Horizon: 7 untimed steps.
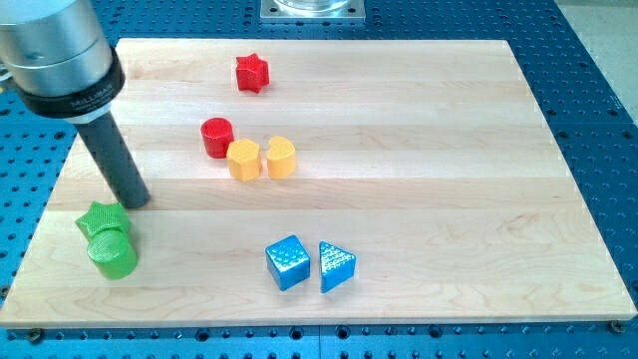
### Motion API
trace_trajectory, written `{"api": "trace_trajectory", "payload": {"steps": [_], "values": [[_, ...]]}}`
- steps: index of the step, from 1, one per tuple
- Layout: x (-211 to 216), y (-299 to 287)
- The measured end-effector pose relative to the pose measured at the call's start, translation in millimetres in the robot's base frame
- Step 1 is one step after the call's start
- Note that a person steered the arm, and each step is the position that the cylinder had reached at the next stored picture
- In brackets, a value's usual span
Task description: Move arm away form green star
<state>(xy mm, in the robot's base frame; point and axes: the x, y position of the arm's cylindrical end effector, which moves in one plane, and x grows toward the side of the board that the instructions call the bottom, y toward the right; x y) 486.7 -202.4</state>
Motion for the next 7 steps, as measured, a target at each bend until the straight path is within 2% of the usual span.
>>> {"api": "trace_trajectory", "payload": {"steps": [1,3,7], "values": [[28,-2],[-2,13],[-4,17]]}}
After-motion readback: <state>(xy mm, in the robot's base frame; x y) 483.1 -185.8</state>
